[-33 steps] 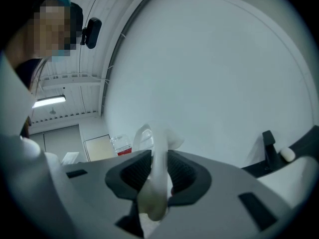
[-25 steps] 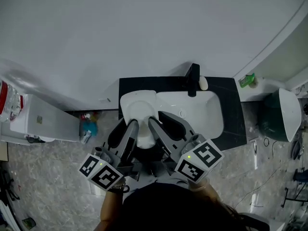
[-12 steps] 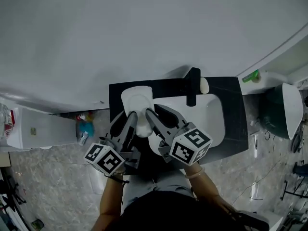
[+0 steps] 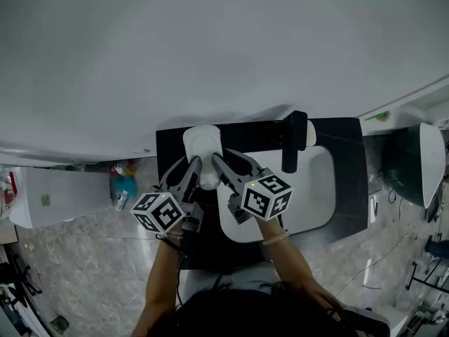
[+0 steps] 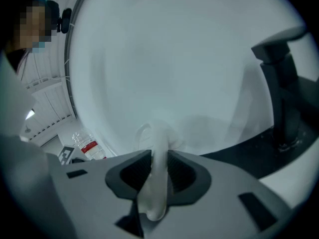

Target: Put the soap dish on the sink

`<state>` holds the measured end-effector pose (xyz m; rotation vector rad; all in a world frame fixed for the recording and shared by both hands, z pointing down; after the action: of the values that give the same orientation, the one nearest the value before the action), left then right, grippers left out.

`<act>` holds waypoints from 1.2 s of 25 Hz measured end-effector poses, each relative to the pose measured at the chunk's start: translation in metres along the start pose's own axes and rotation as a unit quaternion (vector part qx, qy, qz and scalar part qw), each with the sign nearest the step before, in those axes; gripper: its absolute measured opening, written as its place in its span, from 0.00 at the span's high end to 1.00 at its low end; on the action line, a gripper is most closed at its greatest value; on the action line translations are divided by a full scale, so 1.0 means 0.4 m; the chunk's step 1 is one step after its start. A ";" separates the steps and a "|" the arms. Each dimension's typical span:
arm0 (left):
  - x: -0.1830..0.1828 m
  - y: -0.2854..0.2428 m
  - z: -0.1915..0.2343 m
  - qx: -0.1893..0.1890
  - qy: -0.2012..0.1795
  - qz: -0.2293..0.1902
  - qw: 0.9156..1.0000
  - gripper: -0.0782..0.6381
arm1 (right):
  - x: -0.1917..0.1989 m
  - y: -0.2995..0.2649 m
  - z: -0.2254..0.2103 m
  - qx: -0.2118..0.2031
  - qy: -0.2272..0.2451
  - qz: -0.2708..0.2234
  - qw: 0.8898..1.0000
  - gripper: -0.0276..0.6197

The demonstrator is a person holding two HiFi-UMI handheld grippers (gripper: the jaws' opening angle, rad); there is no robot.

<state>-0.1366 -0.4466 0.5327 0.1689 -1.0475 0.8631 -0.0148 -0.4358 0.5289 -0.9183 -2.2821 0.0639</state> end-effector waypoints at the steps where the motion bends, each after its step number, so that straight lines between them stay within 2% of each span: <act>1: 0.010 -0.017 0.017 -0.003 0.004 0.006 1.000 0.72 | 0.002 -0.015 -0.021 0.004 -0.004 0.003 1.000 0.78; 14: 0.083 -0.093 0.108 -0.034 0.038 0.078 0.996 0.72 | 0.041 -0.093 -0.140 0.026 -0.038 0.031 0.998 0.79; 19: 0.098 -0.109 0.126 -0.037 0.038 0.106 0.993 0.72 | 0.051 -0.108 -0.162 0.034 -0.023 0.046 0.998 0.78; 24: 0.108 -0.118 0.134 -0.039 0.038 0.135 0.989 0.72 | 0.061 -0.113 -0.179 0.037 -0.027 0.049 0.998 0.78; 30: 0.121 -0.124 0.147 -0.036 0.053 0.177 0.982 0.72 | 0.069 -0.116 -0.186 0.044 -0.018 0.053 0.997 0.78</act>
<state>-0.1323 -0.4835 0.6156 -0.1274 -1.0221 1.1403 -0.0124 -0.4676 0.6153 -0.9994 -2.2429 0.2261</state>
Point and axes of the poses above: the fingertips, and each gripper's own axes: y backward along the fingers, z to its left, x out of its underside, the point moved 4 cm from there along y, backward along the fingers, and after that the axes turned 14 degrees about -y, right-handed, at the moved point
